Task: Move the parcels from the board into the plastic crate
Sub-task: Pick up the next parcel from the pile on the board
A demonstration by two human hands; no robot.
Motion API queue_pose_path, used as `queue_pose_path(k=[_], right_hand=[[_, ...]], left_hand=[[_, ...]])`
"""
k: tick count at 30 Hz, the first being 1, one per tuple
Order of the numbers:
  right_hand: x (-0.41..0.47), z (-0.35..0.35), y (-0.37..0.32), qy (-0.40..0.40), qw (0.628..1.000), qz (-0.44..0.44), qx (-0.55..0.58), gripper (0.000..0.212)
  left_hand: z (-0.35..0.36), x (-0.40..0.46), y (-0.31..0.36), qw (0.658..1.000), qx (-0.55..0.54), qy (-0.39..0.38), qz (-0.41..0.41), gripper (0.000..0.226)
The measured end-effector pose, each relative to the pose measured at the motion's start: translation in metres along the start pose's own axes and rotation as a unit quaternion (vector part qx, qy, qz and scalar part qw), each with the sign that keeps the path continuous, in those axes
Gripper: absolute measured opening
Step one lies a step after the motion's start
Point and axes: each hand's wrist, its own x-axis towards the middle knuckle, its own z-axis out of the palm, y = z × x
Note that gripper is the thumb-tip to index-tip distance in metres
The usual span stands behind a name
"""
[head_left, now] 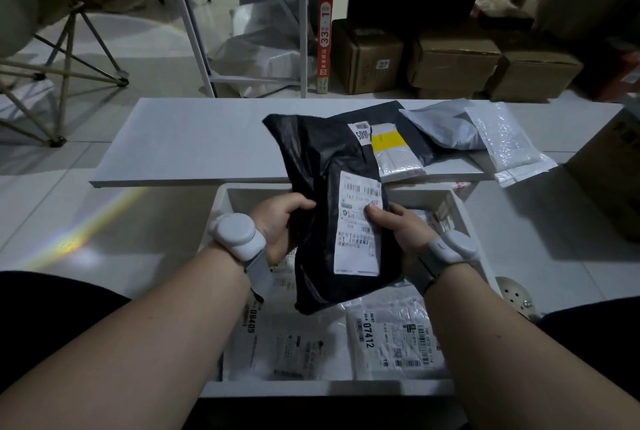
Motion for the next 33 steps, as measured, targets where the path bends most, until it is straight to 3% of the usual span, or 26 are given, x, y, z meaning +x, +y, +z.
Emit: queue_pose_path(k=[5, 10, 13, 18, 20, 24, 29, 33], right_hand=[[0.002, -0.004, 0.008, 0.063, 0.995, -0.028, -0.073, 0.047], [0.002, -0.003, 0.009, 0.062, 0.987, -0.037, -0.141, 0.076], [0.002, 0.002, 0.009, 0.037, 0.990, -0.033, -0.129, 0.052], [0.001, 0.008, 0.009, 0.020, 0.992, -0.051, -0.114, 0.033], [-0.001, 0.011, 0.007, -0.011, 0.993, -0.046, -0.108, 0.018], [-0.003, 0.012, 0.011, -0.025, 0.987, -0.033, -0.156, 0.045], [-0.008, 0.005, 0.003, 0.028, 0.981, -0.025, -0.189, 0.028], [-0.012, 0.002, -0.002, 0.015, 0.952, -0.032, -0.305, 0.029]], left_hand=[[-0.002, 0.001, -0.003, 0.998, 0.057, 0.009, 0.005, 0.024], [-0.002, 0.005, -0.008, 0.994, 0.083, 0.065, 0.027, 0.036], [-0.007, 0.007, -0.010, 0.988, 0.092, 0.120, 0.044, 0.028], [-0.023, 0.015, -0.013, 0.981, 0.113, 0.148, 0.047, 0.054], [-0.021, 0.013, -0.014, 0.982, 0.110, 0.144, 0.045, 0.042], [-0.021, 0.013, -0.016, 0.982, 0.132, 0.129, 0.029, 0.028], [-0.022, 0.020, -0.011, 0.982, 0.112, 0.133, 0.071, 0.038], [-0.031, 0.020, 0.007, 0.941, 0.252, 0.184, 0.133, 0.041]])
